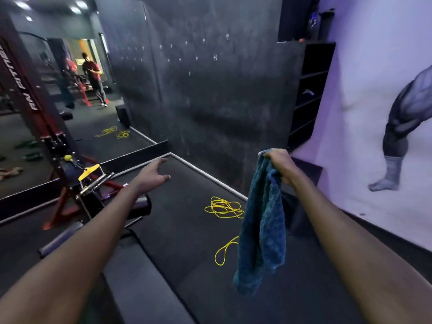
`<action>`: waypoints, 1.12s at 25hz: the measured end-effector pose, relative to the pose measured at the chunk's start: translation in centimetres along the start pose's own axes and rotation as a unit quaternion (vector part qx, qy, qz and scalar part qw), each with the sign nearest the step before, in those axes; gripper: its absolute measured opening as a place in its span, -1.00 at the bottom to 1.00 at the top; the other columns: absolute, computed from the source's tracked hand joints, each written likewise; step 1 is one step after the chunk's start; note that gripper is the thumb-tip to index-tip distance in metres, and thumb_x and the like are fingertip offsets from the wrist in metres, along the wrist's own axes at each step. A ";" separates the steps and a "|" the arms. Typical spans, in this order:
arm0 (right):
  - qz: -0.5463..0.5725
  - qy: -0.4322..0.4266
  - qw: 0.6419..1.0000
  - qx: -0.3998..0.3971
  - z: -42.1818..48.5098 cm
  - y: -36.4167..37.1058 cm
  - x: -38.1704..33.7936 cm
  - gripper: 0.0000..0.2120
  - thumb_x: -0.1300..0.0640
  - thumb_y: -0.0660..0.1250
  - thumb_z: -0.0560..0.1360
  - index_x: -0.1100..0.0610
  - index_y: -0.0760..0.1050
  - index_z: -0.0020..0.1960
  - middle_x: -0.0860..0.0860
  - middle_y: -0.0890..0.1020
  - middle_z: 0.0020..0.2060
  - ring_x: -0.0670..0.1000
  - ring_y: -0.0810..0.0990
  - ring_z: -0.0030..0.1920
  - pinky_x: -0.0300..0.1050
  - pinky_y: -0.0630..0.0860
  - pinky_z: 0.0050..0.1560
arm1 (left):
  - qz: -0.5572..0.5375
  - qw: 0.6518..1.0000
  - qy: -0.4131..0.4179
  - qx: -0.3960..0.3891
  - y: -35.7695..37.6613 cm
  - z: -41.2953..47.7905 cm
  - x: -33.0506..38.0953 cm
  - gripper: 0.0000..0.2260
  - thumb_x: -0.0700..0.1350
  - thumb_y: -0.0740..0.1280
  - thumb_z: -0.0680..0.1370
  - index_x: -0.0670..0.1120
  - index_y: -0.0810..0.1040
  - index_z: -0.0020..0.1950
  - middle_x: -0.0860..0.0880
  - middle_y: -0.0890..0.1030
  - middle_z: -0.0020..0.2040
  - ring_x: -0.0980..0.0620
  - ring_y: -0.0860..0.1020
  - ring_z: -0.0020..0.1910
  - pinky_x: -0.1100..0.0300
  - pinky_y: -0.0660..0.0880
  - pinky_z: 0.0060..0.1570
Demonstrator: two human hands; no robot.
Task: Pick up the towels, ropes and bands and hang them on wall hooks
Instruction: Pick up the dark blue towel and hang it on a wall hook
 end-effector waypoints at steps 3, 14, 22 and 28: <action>-0.015 -0.034 0.999 -0.014 9.8 2.6 -1.7 -0.77 0.27 0.25 0.46 0.09 0.66 -0.19 0.02 0.67 -0.21 -0.02 0.59 -0.19 -0.18 0.50 -0.13 | 0.016 1.000 -0.020 0.006 -0.2 6.5 -0.8 -0.43 -0.12 0.47 0.46 -0.09 0.39 0.45 -0.11 0.50 0.34 -0.08 0.48 0.31 0.12 0.37 0.32; -0.063 -0.096 0.992 -0.042 43.2 15.3 -7.8 -0.82 0.20 0.28 0.40 0.06 0.67 -0.20 0.05 0.71 -0.16 -0.02 0.60 -0.17 -0.13 0.53 -0.05 | -0.015 0.998 -0.037 0.058 -2.3 36.9 -6.7 -0.46 -0.13 0.44 0.49 -0.11 0.39 0.44 -0.08 0.50 0.36 -0.04 0.48 0.31 0.24 0.34 0.24; -0.029 -0.136 0.987 -0.084 65.0 25.4 -11.5 -0.79 0.25 0.26 0.43 0.09 0.68 -0.17 0.05 0.70 -0.23 0.00 0.62 -0.22 -0.09 0.57 -0.06 | 0.002 0.999 -0.034 0.039 -3.0 60.8 -12.0 -0.38 -0.10 0.46 0.48 -0.09 0.32 0.50 -0.13 0.41 0.44 -0.09 0.44 0.38 0.07 0.36 0.36; -0.034 -0.144 0.983 -0.112 80.4 34.9 -14.2 -0.75 0.27 0.27 0.43 0.05 0.69 -0.20 -0.01 0.72 -0.17 -0.06 0.62 -0.16 -0.15 0.56 0.02 | -0.002 0.997 -0.062 0.045 -4.3 77.2 -17.0 -0.40 -0.12 0.46 0.49 -0.10 0.32 0.49 -0.12 0.43 0.42 -0.06 0.45 0.36 0.17 0.35 0.30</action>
Point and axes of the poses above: each hand's wrist, its own z-axis towards the middle knuckle, its own y-axis out of the palm, x = y × z, the point moved 5 cm from there along z, towards the middle knuckle
